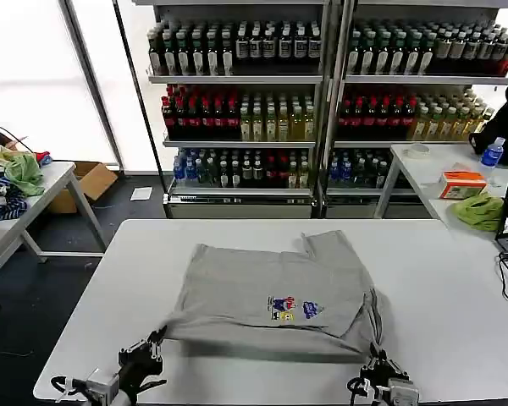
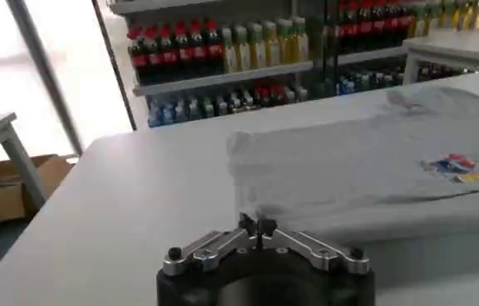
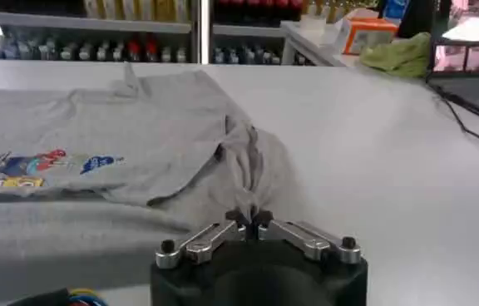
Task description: Fold and organize the clothes.
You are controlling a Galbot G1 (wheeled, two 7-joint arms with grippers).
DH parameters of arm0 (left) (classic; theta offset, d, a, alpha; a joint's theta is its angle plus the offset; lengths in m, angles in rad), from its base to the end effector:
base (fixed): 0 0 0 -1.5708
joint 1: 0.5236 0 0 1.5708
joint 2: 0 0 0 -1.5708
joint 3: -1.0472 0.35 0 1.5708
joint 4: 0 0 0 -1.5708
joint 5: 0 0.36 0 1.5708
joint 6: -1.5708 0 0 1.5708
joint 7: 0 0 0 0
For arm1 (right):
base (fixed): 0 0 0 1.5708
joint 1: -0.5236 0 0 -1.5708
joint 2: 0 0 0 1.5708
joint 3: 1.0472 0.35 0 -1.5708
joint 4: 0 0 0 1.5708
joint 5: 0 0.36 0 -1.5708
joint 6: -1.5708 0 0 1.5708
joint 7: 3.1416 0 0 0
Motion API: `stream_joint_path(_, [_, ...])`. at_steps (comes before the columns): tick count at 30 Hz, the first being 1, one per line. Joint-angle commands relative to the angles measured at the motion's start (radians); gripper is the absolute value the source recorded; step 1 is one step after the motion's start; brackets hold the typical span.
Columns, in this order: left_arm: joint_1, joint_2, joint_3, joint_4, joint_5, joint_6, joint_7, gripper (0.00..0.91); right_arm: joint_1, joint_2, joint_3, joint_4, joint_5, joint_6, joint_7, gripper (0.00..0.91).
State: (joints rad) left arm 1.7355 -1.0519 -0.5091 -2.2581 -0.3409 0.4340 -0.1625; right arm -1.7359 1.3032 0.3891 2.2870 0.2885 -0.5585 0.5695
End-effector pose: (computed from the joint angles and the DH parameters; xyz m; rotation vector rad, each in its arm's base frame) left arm 0.1465 0.0568 -0.2598 -0.2130 -2.6462 -0.2233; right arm 0.1320 0.0051 -0.2631 -0.3140 -2.5375 0.1037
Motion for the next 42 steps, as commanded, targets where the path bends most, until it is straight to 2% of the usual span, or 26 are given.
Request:
stream_joint_path(1, [0.121,-0.006,-0.028,-0.074,0.028,0.005,-0.012,0.907,-0.071,-0.004,0.007,0.048,-0.034,0.007,0.013,0.907])
stream_joint_path(5, [0.136,-0.011,-0.032,-0.135,0.024,0.005,-0.012,0.907,-0.074,-0.004,0.006,0.071,-0.041,0.013,0.02,0.907])
stream_joint_path(10, [0.137,-0.016,-0.052,-0.209,-0.007,0.019,-0.009,0.907,-0.068,-0.003,0.018,0.171,-0.042,0.005,0.025,0.907])
stream_joint_path(18, [0.023,0.016,-0.109,-0.199,-0.082,0.022,0.0,0.907,0.06,0.001,0.049,0.166,-0.049,0.001,0.017,0.907])
stream_joint_path(23, [-0.061,0.069,-0.147,-0.149,-0.107,0.0,0.044,0.907,0.138,0.0,0.078,0.139,-0.04,-0.007,-0.016,0.907])
stream_joint_path(24, [-0.095,0.087,-0.144,-0.132,-0.109,0.001,0.06,0.907,0.175,-0.005,0.089,0.112,-0.038,0.0,-0.047,0.907])
stream_joint_path(29, [-0.211,0.146,-0.077,-0.017,-0.123,0.001,0.075,0.907,0.335,-0.036,0.088,0.018,0.019,-0.009,-0.074,0.907])
stream_joint_path(31, [-0.276,0.163,-0.046,0.039,-0.153,-0.008,0.106,0.907,0.44,-0.075,0.08,-0.059,0.06,-0.005,-0.13,0.907])
stream_joint_path(34, [-0.371,0.174,-0.011,0.125,-0.186,-0.015,0.137,0.907,0.538,-0.125,0.063,-0.151,0.105,-0.014,-0.185,0.907])
stream_joint_path(36, [-0.438,0.176,0.019,0.177,-0.2,-0.014,0.152,0.907,0.614,-0.167,0.037,-0.25,0.118,-0.014,-0.28,0.907])
stream_joint_path(39, [-0.529,0.178,0.069,0.259,-0.227,-0.012,0.162,0.907,0.739,-0.205,-0.001,-0.39,0.088,0.021,-0.37,0.907])
stream_joint_path(42, [-0.63,0.175,0.123,0.338,-0.236,-0.012,0.163,0.907,0.862,-0.22,-0.03,-0.505,0.089,0.01,-0.414,0.907])
